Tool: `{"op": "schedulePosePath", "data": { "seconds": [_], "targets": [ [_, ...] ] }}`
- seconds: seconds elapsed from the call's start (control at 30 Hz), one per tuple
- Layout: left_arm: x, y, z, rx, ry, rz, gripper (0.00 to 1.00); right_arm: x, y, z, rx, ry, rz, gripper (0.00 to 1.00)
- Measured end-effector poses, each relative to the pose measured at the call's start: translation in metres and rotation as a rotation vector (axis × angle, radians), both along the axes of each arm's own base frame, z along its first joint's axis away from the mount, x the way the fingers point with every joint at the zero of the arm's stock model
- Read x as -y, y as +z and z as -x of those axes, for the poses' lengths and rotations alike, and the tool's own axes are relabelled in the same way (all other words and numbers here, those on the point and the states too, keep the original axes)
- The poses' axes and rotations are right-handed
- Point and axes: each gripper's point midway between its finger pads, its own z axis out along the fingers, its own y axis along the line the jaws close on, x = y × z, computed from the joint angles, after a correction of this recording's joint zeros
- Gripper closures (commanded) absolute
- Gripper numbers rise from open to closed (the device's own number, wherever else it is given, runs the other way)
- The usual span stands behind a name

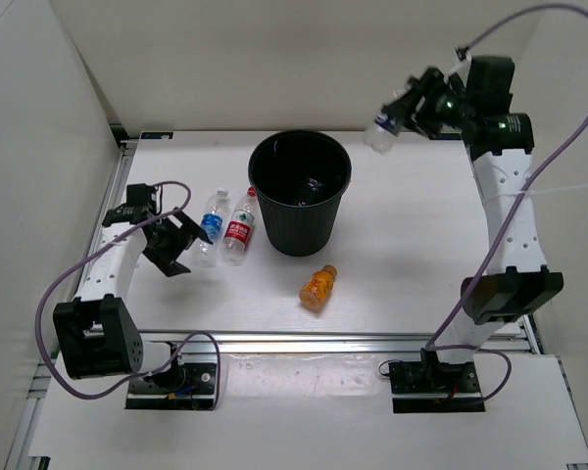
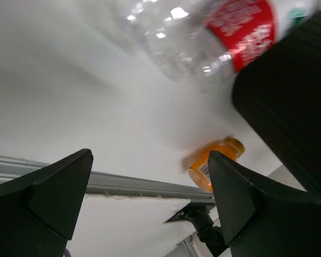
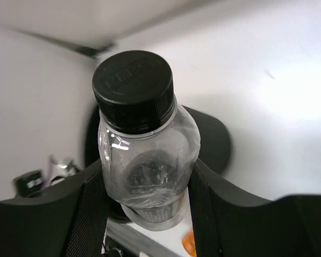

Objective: Put the plastic bottles in the bin

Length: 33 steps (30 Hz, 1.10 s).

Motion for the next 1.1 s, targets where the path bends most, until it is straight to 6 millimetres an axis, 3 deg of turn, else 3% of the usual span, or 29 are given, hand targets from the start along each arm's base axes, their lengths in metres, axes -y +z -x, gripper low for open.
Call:
{"op": "schedulePosePath", "data": {
  "seconds": [0.1,0.13,0.17,0.2,0.27,0.3,0.4,0.47,0.53,0.6,0.7,0.83,0.97,1.1],
  "targets": [
    [0.002,0.018,-0.017,0.062,-0.012,-0.011,0.0,-0.053,0.078,-0.001,0.206,0.117,-0.034,0.59],
    [0.002,0.026,-0.024,0.09,-0.012,-0.016,0.0,-0.078,0.102,-0.002,0.281,0.171,-0.051,0.54],
    [0.001,0.033,-0.032,0.121,-0.011,-0.023,0.0,-0.089,0.107,-0.003,0.303,0.195,-0.058,0.49],
    [0.0,0.04,-0.039,0.142,-0.005,-0.037,0.0,-0.11,0.107,-0.001,0.311,0.24,-0.063,0.41],
    [-0.004,0.05,-0.054,0.172,0.01,-0.083,0.0,-0.138,0.086,-0.001,0.267,0.298,-0.055,0.2],
    [-0.009,0.053,-0.061,0.175,0.029,-0.13,0.0,-0.153,0.067,-0.001,0.222,0.328,-0.041,0.0],
    [-0.018,0.054,-0.076,0.195,0.041,-0.268,0.0,-0.176,0.01,0.008,0.078,0.389,0.027,0.0],
    [-0.022,0.052,-0.08,0.21,0.031,-0.339,0.0,-0.176,-0.013,0.016,0.004,0.402,0.068,0.0],
    [-0.022,0.051,-0.085,0.227,-0.002,-0.351,0.0,-0.168,-0.022,0.023,-0.022,0.399,0.105,0.0],
    [-0.025,0.047,-0.095,0.247,-0.046,-0.34,0.0,-0.158,-0.017,0.031,-0.011,0.391,0.129,0.0],
    [-0.025,0.033,-0.114,0.254,-0.114,-0.317,0.0,-0.142,0.005,0.052,0.038,0.385,0.147,0.0],
    [-0.008,0.003,-0.135,0.239,-0.231,-0.279,0.0,-0.124,0.032,0.086,0.105,0.381,0.155,0.0],
    [0.004,-0.026,-0.138,0.193,-0.309,-0.258,0.0,-0.116,0.038,0.107,0.116,0.39,0.161,0.0],
    [0.007,-0.048,-0.141,0.152,-0.34,-0.248,0.0,-0.116,0.031,0.113,0.092,0.4,0.171,0.0]
  ]
}}
